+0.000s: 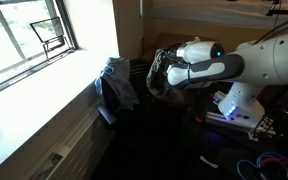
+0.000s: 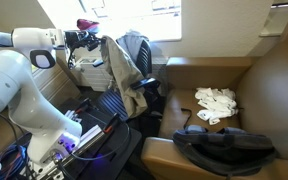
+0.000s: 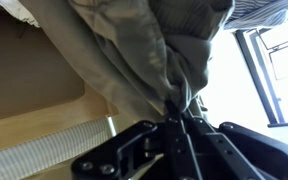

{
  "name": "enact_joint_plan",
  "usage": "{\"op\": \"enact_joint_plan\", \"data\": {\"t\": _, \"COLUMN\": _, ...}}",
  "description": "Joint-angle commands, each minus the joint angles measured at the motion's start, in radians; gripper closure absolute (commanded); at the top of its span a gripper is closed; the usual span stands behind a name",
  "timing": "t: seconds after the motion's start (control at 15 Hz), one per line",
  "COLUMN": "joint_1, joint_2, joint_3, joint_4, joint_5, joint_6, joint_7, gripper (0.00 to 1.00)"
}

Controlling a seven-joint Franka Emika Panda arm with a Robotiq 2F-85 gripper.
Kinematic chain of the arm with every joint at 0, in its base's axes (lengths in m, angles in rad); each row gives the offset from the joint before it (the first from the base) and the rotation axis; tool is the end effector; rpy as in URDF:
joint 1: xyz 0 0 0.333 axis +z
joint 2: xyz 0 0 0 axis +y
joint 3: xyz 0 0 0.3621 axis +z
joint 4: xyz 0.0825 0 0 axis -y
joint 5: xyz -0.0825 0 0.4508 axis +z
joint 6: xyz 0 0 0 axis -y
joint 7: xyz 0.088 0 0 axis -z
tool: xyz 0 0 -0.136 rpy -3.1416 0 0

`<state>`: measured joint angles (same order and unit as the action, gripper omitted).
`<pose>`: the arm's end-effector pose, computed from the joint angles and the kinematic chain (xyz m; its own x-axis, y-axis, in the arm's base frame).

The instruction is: Move the pair of shorts from the chair to the couch

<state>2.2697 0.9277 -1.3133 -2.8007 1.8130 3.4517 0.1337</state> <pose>0.3457 0.1132 0.2774 0.1366 -0.4685 0.8728 -0.5800 -0.7521 -0.3129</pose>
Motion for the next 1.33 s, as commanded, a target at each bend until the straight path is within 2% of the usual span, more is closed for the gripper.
{"op": "enact_joint_plan", "data": {"t": 0.0, "joint_1": -0.07, "joint_2": 0.023, "joint_3": -0.063, "joint_4": 0.001, "joint_5": 0.13, "joint_6": 0.003, "joint_7": -0.071, "gripper": 0.99}}
{"op": "enact_joint_plan", "data": {"t": 0.27, "joint_1": -0.113, "joint_2": 0.001, "joint_3": -0.255, "joint_4": 0.0, "joint_5": 0.387, "joint_6": 0.003, "joint_7": -0.324, "gripper": 0.99}}
{"op": "enact_joint_plan", "data": {"t": 0.4, "joint_1": -0.143, "joint_2": -0.02, "joint_3": -0.363, "joint_4": 0.0, "joint_5": 0.48, "joint_6": 0.003, "joint_7": -0.435, "gripper": 0.99}}
{"op": "enact_joint_plan", "data": {"t": 0.53, "joint_1": -0.215, "joint_2": -0.027, "joint_3": -0.447, "joint_4": 0.0, "joint_5": 0.542, "joint_6": -0.047, "joint_7": -0.518, "gripper": 0.99}}
{"op": "enact_joint_plan", "data": {"t": 0.6, "joint_1": -0.284, "joint_2": -0.017, "joint_3": -0.457, "joint_4": -0.001, "joint_5": 0.565, "joint_6": -0.101, "joint_7": -0.53, "gripper": 0.99}}
{"op": "enact_joint_plan", "data": {"t": 0.67, "joint_1": -0.189, "joint_2": -0.006, "joint_3": -0.416, "joint_4": -0.001, "joint_5": 0.519, "joint_6": -0.044, "joint_7": -0.469, "gripper": 0.96}}
{"op": "enact_joint_plan", "data": {"t": 0.8, "joint_1": -0.267, "joint_2": -0.018, "joint_3": -0.447, "joint_4": 0.0, "joint_5": 0.533, "joint_6": -0.088, "joint_7": -0.498, "gripper": 0.96}}
{"op": "enact_joint_plan", "data": {"t": 0.87, "joint_1": -0.288, "joint_2": -0.023, "joint_3": -0.447, "joint_4": 0.001, "joint_5": 0.533, "joint_6": -0.094, "joint_7": -0.499, "gripper": 0.99}}
{"op": "enact_joint_plan", "data": {"t": 0.93, "joint_1": -0.306, "joint_2": -0.03, "joint_3": -0.483, "joint_4": 0.002, "joint_5": 0.533, "joint_6": -0.084, "joint_7": -0.492, "gripper": 0.99}}
{"op": "enact_joint_plan", "data": {"t": 1.0, "joint_1": -0.338, "joint_2": -0.046, "joint_3": -0.535, "joint_4": 0.002, "joint_5": 0.534, "joint_6": -0.077, "joint_7": -0.484, "gripper": 0.99}}
{"op": "enact_joint_plan", "data": {"t": 1.07, "joint_1": -0.359, "joint_2": -0.058, "joint_3": -0.636, "joint_4": 0.0, "joint_5": 0.526, "joint_6": -0.126, "joint_7": -0.527, "gripper": 0.99}}
{"op": "enact_joint_plan", "data": {"t": 1.27, "joint_1": -0.445, "joint_2": -0.095, "joint_3": -0.818, "joint_4": -0.001, "joint_5": 0.483, "joint_6": -0.201, "joint_7": -0.551, "gripper": 0.99}}
